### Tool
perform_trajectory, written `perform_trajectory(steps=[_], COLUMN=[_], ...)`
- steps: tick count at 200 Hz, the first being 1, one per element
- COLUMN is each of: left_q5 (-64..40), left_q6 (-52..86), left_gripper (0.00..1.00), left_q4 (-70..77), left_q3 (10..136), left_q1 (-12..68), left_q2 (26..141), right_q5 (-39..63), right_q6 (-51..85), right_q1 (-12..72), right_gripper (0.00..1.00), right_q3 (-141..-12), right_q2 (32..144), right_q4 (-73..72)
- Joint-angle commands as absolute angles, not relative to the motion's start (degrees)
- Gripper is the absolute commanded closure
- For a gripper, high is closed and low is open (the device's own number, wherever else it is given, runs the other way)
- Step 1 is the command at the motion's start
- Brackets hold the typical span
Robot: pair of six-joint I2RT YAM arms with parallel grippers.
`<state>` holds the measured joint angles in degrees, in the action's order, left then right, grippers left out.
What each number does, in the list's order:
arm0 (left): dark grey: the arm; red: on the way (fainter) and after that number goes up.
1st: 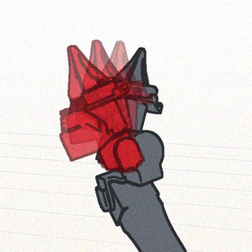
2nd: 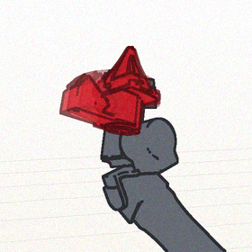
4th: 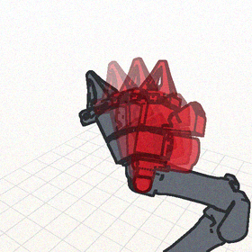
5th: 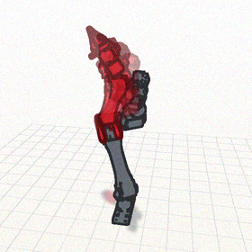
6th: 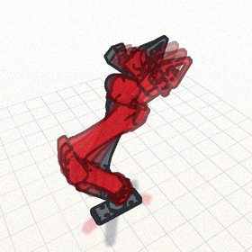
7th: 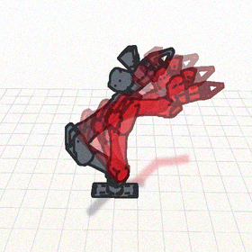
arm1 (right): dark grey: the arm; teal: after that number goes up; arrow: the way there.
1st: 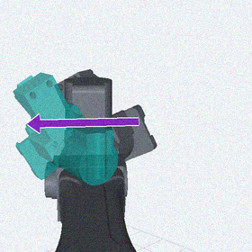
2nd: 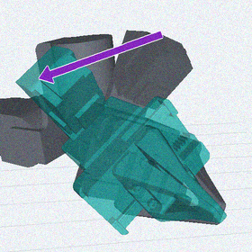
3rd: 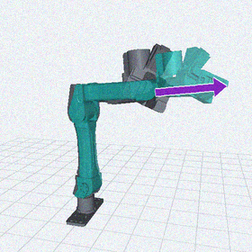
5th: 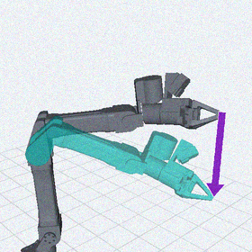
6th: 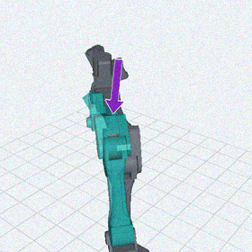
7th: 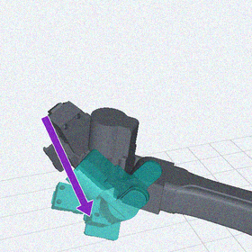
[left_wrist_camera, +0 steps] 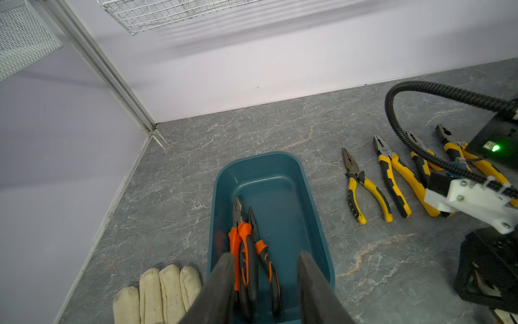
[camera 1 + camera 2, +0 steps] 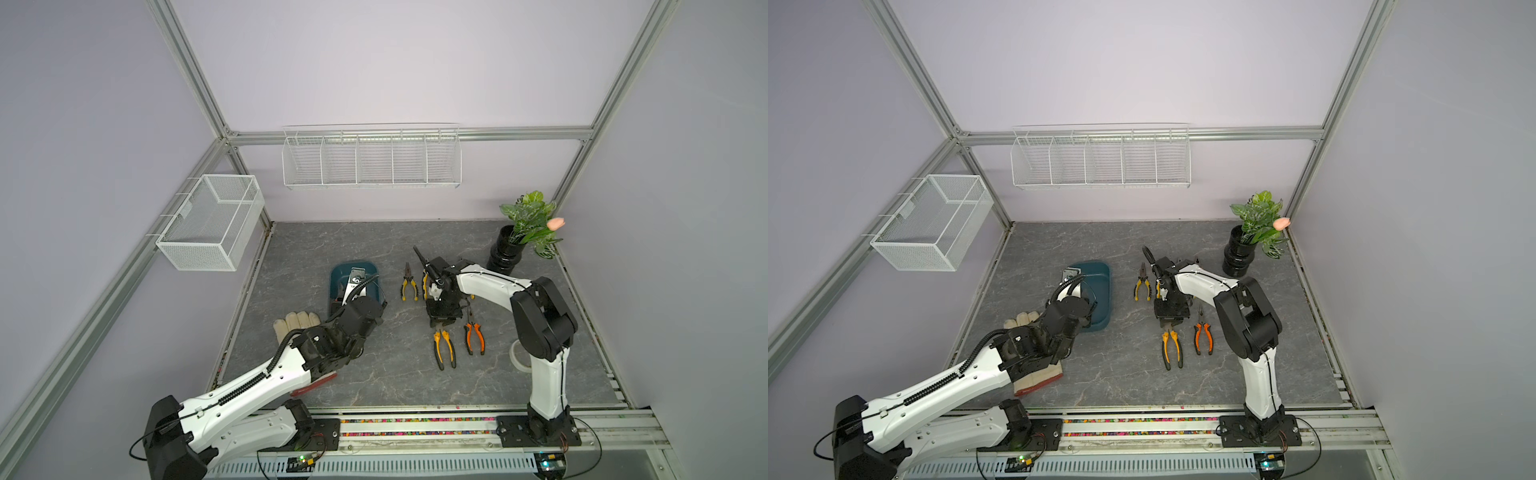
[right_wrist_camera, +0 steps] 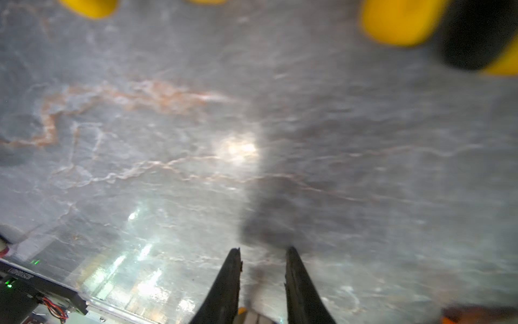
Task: Take the pliers out of the storage box
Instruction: Place the pliers at the center of the board.
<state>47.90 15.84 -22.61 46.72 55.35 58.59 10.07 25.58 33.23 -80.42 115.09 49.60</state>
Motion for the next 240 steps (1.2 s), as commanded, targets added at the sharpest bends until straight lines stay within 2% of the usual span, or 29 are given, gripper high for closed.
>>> perform_trajectory(steps=[1,93,112,129,149,173,225,240], left_q5=[47.73,47.55,47.60,47.50,47.38,47.24,47.25,47.27], left_q6=[16.95,17.00,17.05,17.12,17.22,17.18,17.13,17.17], left_gripper=[0.61,0.61,0.61,0.61,0.61,0.61,0.61,0.61], left_q4=[-23.69,-24.00,-23.99,-24.03,-24.06,-24.06,-24.23,-24.14], left_q3=[48.19,48.18,48.19,48.21,48.19,48.20,48.25,48.15], left_q1=[55.28,55.22,55.34,55.26,55.26,55.26,55.21,55.36], left_q2=[58.95,59.01,59.04,59.02,59.02,58.96,58.84,58.81], right_q5=[7.34,1.49,1.83,2.24,2.59,2.72,3.07,2.94], right_q6=[24.78,27.20,27.22,27.33,27.42,27.42,27.50,27.55], right_q1=[32.43,29.63,29.51,29.53,29.53,29.52,29.48,29.49], right_gripper=[0.89,0.83,0.77,0.75,0.66,0.59,0.59,0.63], right_q3=[-78.69,-74.11,-74.09,-73.75,-73.33,-72.95,-72.29,-71.95], right_q2=[112.54,109.38,109.73,109.78,109.80,109.78,109.73,109.43], right_q4=[48.54,44.42,44.41,44.23,44.10,43.96,43.51,43.43])
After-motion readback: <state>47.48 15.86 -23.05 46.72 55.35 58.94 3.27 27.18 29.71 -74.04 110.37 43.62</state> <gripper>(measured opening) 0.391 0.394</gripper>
